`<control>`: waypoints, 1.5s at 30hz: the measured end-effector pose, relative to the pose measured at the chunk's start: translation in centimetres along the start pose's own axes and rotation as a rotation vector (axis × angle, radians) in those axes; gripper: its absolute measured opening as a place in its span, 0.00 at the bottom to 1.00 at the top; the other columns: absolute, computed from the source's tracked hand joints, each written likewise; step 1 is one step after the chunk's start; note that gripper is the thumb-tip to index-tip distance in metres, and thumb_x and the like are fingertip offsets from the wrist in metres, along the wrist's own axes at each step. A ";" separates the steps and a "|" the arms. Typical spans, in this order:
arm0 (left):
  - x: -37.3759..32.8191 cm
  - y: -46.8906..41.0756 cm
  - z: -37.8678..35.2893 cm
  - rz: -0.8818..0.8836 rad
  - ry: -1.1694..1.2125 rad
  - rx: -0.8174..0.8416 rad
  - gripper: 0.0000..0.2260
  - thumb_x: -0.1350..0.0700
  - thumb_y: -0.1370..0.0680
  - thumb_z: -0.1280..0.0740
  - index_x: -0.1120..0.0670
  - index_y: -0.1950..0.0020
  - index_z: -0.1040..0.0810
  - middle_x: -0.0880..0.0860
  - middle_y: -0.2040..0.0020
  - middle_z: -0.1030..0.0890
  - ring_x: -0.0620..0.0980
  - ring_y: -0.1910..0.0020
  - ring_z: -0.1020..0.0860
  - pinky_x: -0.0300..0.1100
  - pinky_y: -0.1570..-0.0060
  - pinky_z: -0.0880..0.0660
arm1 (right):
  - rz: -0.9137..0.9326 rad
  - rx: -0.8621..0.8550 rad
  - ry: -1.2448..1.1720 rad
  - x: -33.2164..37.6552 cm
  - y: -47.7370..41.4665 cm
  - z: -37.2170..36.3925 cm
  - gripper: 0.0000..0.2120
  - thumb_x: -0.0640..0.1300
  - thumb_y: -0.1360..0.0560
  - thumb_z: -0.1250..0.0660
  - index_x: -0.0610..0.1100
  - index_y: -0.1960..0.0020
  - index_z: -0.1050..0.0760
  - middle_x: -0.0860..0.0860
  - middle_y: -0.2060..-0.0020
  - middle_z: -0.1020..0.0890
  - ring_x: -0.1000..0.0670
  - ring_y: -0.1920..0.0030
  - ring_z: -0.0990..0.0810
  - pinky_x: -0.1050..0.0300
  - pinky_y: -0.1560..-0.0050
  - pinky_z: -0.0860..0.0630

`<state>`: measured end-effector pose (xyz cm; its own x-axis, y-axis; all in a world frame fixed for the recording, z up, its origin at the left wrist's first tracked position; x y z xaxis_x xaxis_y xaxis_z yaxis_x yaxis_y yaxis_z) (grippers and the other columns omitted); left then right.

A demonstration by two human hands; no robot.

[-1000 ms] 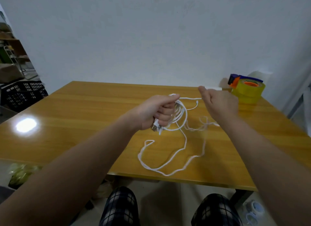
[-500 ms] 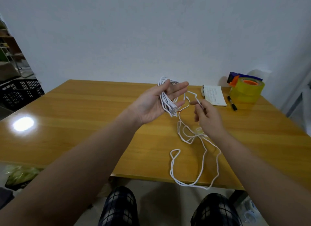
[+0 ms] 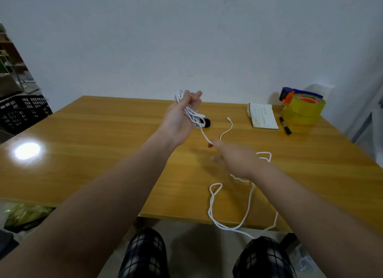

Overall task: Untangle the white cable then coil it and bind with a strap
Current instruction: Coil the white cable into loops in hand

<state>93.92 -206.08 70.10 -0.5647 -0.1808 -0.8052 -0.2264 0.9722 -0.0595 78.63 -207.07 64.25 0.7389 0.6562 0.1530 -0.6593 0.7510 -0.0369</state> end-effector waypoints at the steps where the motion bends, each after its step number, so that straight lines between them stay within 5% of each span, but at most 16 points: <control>1: -0.4 -0.4 0.8 -0.028 0.027 -0.046 0.12 0.53 0.17 0.45 0.55 0.58 0.29 0.53 0.36 0.24 0.49 0.31 0.31 0.47 0.34 0.34 | 0.004 -0.052 -0.030 -0.3 0.3 0.3 0.16 0.51 0.20 0.43 0.52 0.33 0.37 0.47 0.47 0.21 0.44 0.49 0.22 0.55 0.59 0.33; 4: -1.3 -1.2 2.4 -0.071 0.059 -0.128 0.09 0.53 0.18 0.42 0.55 0.54 0.26 0.50 0.44 0.20 0.49 0.33 0.28 0.50 0.33 0.34 | 0.012 -0.216 -0.185 -0.8 1.1 0.9 0.17 0.49 0.20 0.43 0.54 0.32 0.37 0.50 0.56 0.22 0.46 0.55 0.23 0.55 0.62 0.33; 8: -0.5 -1.2 2.5 -0.122 0.028 -0.156 0.13 0.55 0.18 0.41 0.59 0.37 0.29 0.51 0.46 0.20 0.47 0.39 0.25 0.45 0.40 0.28 | -0.017 -0.333 -0.127 -0.9 1.5 2.3 0.13 0.48 0.20 0.43 0.54 0.36 0.29 0.53 0.44 0.21 0.48 0.44 0.23 0.53 0.54 0.26; 13: 1.6 -0.2 0.5 -0.131 -0.448 -0.095 0.10 0.46 0.30 0.32 0.52 0.63 0.25 0.51 0.47 0.21 0.49 0.39 0.26 0.52 0.34 0.33 | 0.249 -0.316 0.051 1.5 0.5 3.9 0.10 0.48 0.21 0.40 0.52 0.46 0.21 0.55 0.49 0.20 0.50 0.45 0.27 0.49 0.54 0.25; 15: 2.3 0.2 -0.3 -0.104 -0.540 -0.021 0.09 0.46 0.31 0.34 0.52 0.63 0.24 0.52 0.49 0.21 0.51 0.43 0.25 0.53 0.39 0.30 | 0.305 -0.345 -0.055 1.8 0.3 4.8 0.08 0.46 0.23 0.37 0.50 0.50 0.19 0.55 0.53 0.20 0.53 0.51 0.28 0.46 0.56 0.25; 19: 3.2 0.9 -1.2 -0.032 -0.561 0.159 0.07 0.58 0.23 0.38 0.56 0.60 0.28 0.56 0.62 0.26 0.53 0.62 0.27 0.42 0.64 0.30 | 0.275 -0.387 -0.236 1.0 0.3 6.2 0.03 0.44 0.26 0.33 0.49 0.52 0.23 0.57 0.56 0.19 0.52 0.50 0.23 0.52 0.56 0.27; 24: 3.6 1.5 -1.2 0.056 -0.767 0.234 0.10 0.57 0.22 0.39 0.60 0.60 0.27 0.57 0.65 0.22 0.54 0.60 0.24 0.53 0.54 0.28 | 0.062 -0.381 -0.233 0.0 0.2 6.3 0.13 0.50 0.28 0.31 0.50 0.54 0.35 0.59 0.65 0.25 0.52 0.61 0.26 0.57 0.65 0.32; 28: 4.0 2.1 -1.7 0.073 -1.088 0.253 0.15 0.57 0.21 0.43 0.56 0.68 0.34 0.54 0.72 0.28 0.53 0.68 0.28 0.45 0.61 0.31 | -0.073 -0.408 0.086 -0.6 -0.2 5.7 0.16 0.60 0.30 0.34 0.49 0.57 0.33 0.51 0.63 0.23 0.47 0.60 0.25 0.55 0.64 0.32; 31: 3.9 2.2 -1.4 0.098 -1.191 0.308 0.15 0.53 0.21 0.42 0.55 0.67 0.36 0.53 0.72 0.33 0.51 0.74 0.33 0.43 0.66 0.33 | -0.010 -0.312 0.022 -0.6 -0.2 5.6 0.14 0.60 0.30 0.33 0.50 0.61 0.32 0.54 0.63 0.24 0.49 0.59 0.26 0.55 0.63 0.32; 34: 3.0 2.3 -1.1 -0.064 -1.472 0.346 0.19 0.45 0.21 0.40 0.60 0.62 0.28 0.54 0.69 0.31 0.51 0.69 0.30 0.43 0.67 0.33 | 0.110 -0.188 -0.064 -0.8 0.1 5.4 0.10 0.55 0.27 0.33 0.50 0.61 0.29 0.55 0.64 0.26 0.50 0.59 0.26 0.53 0.62 0.30; 37: 2.0 1.7 0.0 -0.304 -1.648 0.244 0.20 0.45 0.21 0.38 0.62 0.59 0.24 0.52 0.70 0.30 0.51 0.67 0.30 0.46 0.63 0.35 | 0.078 -0.235 -0.073 -1.2 0.5 5.3 0.08 0.49 0.24 0.36 0.45 0.53 0.23 0.50 0.57 0.21 0.49 0.55 0.23 0.53 0.56 0.27; 41: 1.9 1.6 1.3 -0.326 -1.653 0.061 0.17 0.45 0.21 0.39 0.53 0.65 0.28 0.48 0.72 0.32 0.46 0.71 0.32 0.45 0.68 0.39 | -0.062 -0.249 -0.208 -0.7 1.1 5.4 0.11 0.49 0.29 0.35 0.46 0.49 0.22 0.51 0.58 0.20 0.48 0.55 0.22 0.51 0.55 0.24; 45: -0.3 0.7 3.0 -0.326 -1.717 -0.219 0.18 0.44 0.21 0.40 0.59 0.51 0.22 0.59 0.57 0.20 0.58 0.54 0.23 0.42 0.60 0.36 | -0.111 -0.224 -0.281 -0.2 1.9 5.4 0.12 0.54 0.30 0.37 0.51 0.50 0.22 0.54 0.63 0.22 0.50 0.60 0.23 0.51 0.57 0.23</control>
<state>96.34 -204.93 68.57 0.8865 0.1406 -0.4408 -0.3234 0.8697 -0.3729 76.44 -206.17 69.50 0.7166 0.5476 0.4320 -0.5079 0.8342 -0.2149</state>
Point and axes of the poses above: each hand's wrist, its own y-axis away from the middle knuckle, its own z-axis out of the back of the hand, x = y × z, the point moved 3 cm from there along -y, towards the middle knuckle
